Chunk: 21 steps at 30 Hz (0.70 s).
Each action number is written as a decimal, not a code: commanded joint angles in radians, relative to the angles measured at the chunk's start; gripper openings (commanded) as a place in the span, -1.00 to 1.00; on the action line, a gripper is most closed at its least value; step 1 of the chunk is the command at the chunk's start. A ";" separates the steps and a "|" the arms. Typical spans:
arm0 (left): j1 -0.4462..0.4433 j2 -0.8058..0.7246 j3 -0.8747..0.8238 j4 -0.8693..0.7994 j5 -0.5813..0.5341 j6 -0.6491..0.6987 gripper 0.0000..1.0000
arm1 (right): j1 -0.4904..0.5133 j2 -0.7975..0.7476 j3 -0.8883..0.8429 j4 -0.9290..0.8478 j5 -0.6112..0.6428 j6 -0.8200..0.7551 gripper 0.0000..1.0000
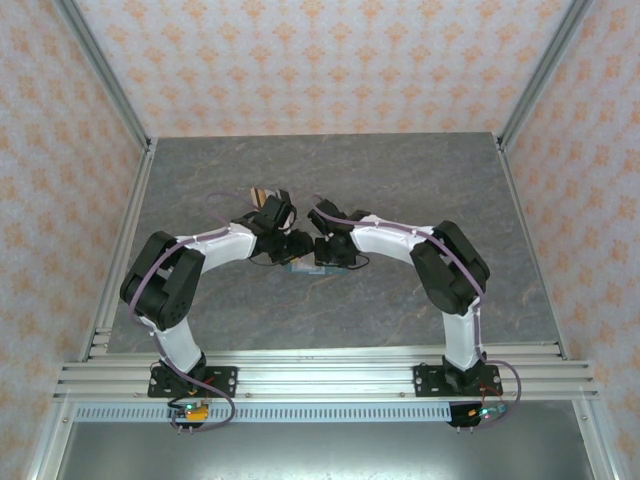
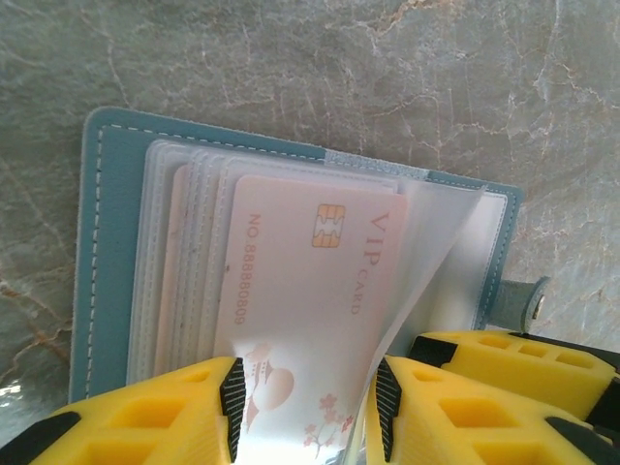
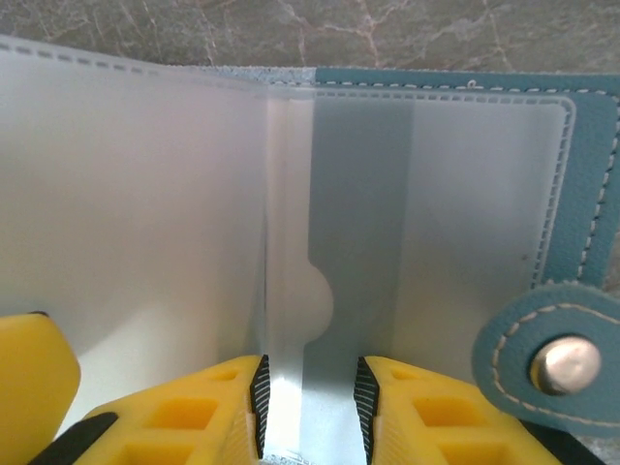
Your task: Take the credit cards out of the card holder
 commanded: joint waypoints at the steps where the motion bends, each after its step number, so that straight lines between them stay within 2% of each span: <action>1: -0.005 0.018 0.023 0.061 0.054 -0.009 -0.15 | -0.012 -0.011 -0.042 0.022 -0.008 0.013 -0.33; 13: -0.005 0.027 0.019 0.153 0.132 -0.036 -0.27 | -0.050 -0.181 -0.146 0.180 -0.086 0.020 -0.32; 21: -0.015 0.017 0.012 0.220 0.176 -0.064 -0.18 | -0.074 -0.322 -0.248 0.233 0.000 0.038 -0.32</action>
